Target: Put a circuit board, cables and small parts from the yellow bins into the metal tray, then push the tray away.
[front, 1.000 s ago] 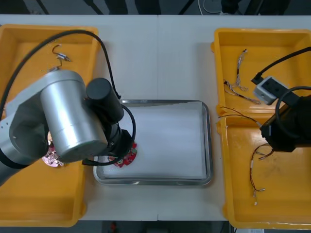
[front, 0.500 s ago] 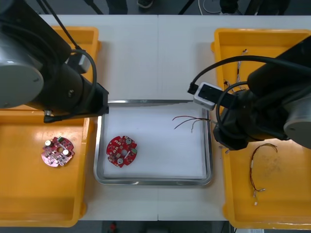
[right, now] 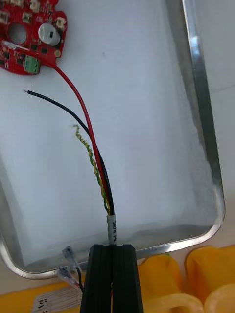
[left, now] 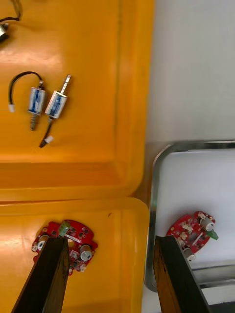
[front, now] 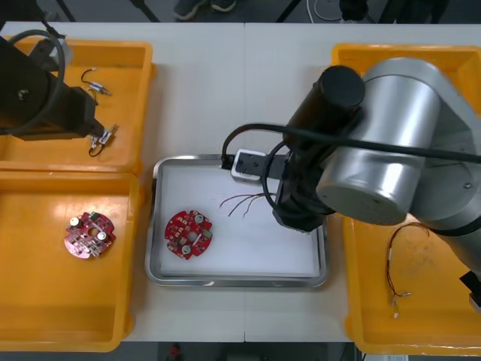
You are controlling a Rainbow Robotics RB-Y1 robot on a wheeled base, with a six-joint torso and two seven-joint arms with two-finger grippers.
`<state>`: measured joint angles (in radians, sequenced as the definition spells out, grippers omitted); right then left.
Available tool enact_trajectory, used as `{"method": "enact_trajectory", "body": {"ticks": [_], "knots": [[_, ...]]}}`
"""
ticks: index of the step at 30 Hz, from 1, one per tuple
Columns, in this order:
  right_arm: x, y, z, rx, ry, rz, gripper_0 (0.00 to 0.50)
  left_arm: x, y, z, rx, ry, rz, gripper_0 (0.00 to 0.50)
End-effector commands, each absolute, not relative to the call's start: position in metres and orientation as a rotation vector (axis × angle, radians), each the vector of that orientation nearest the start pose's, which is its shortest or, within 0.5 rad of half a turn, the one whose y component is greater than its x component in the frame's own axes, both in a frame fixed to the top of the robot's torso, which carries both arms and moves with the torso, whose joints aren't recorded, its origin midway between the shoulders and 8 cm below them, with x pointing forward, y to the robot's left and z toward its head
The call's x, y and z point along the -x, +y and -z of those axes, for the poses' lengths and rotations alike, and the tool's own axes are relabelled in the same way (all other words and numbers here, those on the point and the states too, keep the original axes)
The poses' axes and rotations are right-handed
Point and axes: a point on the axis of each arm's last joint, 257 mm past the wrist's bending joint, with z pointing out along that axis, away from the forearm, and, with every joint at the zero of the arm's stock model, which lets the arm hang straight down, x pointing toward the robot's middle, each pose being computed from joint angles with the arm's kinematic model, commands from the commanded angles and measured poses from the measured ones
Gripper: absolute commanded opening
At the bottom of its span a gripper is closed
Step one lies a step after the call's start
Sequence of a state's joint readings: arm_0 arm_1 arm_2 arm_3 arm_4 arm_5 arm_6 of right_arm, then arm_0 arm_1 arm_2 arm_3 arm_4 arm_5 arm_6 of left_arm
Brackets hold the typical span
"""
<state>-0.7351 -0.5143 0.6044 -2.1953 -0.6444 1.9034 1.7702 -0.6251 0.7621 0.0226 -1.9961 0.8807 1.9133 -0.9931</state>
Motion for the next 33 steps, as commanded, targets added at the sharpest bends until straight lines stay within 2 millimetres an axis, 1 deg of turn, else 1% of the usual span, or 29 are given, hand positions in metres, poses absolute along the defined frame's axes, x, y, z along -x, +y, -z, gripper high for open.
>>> {"method": "enact_trajectory", "body": {"ticks": [1, 3, 4, 7, 8, 9, 10, 13, 14, 16, 20, 22, 27, 28, 29, 30, 31, 32, 33], "knots": [[-0.393, -0.042, 0.178, 1.794, 1.928, 0.293, 0.0, -0.478, 0.31, 0.062, 0.107, 2.54, 0.042, 0.5], [-0.392, -0.033, 0.186, 1.84, 1.883, 0.286, 0.0, -0.483, 0.322, 0.063, 0.109, 2.553, 0.014, 0.5], [-0.392, -0.032, 0.189, 1.853, 1.874, 0.282, 0.0, -0.484, 0.324, 0.064, 0.107, 2.558, 0.009, 0.5], [-0.392, -0.023, 0.208, 1.915, 1.833, 0.254, 0.0, -0.491, 0.335, 0.065, 0.091, 2.582, -0.008, 0.5], [-0.391, -0.022, 0.212, 1.927, 1.827, 0.249, 0.0, -0.492, 0.335, 0.065, 0.084, 2.588, -0.007, 0.5], [-0.393, -0.022, 0.221, 1.95, 1.821, 0.25, 0.0, -0.498, 0.337, 0.064, 0.071, 2.583, 0.002, 0.5], [-0.393, -0.022, 0.224, 1.959, 1.818, 0.25, 0.0, -0.5, 0.337, 0.063, 0.066, 2.581, 0.004, 0.5], [-0.397, -0.027, 0.245, 1.984, 1.842, 0.259, 0.0, -0.516, 0.336, 0.059, -0.006, 2.565, 0.007, 0.5], [-0.399, -0.027, 0.247, 1.984, 1.845, 0.259, 0.0, -0.519, 0.337, 0.057, -0.015, 2.562, 0.006, 0.5], [-0.401, -0.028, 0.258, 1.989, 1.854, 0.252, 0.0, -0.531, 0.337, 0.057, -0.06, 2.552, -0.001, 0.5], [-0.405, -0.03, 0.27, 1.987, 1.872, 0.241, 0.0, -0.547, 0.336, 0.06, -0.133, 2.535, -0.016, 0.5], [-0.405, -0.032, 0.277, 1.993, 1.883, 0.236, 0.0, -0.558, 0.335, 0.061, -0.201, 2.519, -0.048, 0.5], [-0.401, -0.039, 0.282, 2.007, 1.899, 0.237, 0.0, -0.576, 0.335, 0.061, -0.315, 2.478, -0.085, 0.5], [-0.401, -0.04, 0.283, 2.009, 1.903, 0.237, 0.007, -0.58, 0.334, 0.062, -0.33, 2.472, -0.078, 0.5], [-0.401, -0.04, 0.283, 2.008, 1.904, 0.235, 0.041, -0.582, 0.333, 0.062, -0.334, 2.468, -0.075, 0.5], [-0.399, -0.042, 0.285, 2.012, 1.91, 0.232, 0.12, -0.585, 0.334, 0.062, -0.334, 2.465, -0.068, 0.5], [-0.398, -0.043, 0.285, 2.009, 1.914, 0.232, 0.241, -0.589, 0.333, 0.062, -0.327, 2.461, -0.056, 0.5], [-0.398, -0.043, 0.285, 2.009, 1.916, 0.231, 0.312, -0.59, 0.332, 0.063, -0.326, 2.46, -0.049, 0.5], [-0.397, -0.044, 0.285, 2.007, 1.918, 0.231, 0.43, -0.593, 0.329, 0.062, -0.325, 2.455, -0.04, 0.5]]}}
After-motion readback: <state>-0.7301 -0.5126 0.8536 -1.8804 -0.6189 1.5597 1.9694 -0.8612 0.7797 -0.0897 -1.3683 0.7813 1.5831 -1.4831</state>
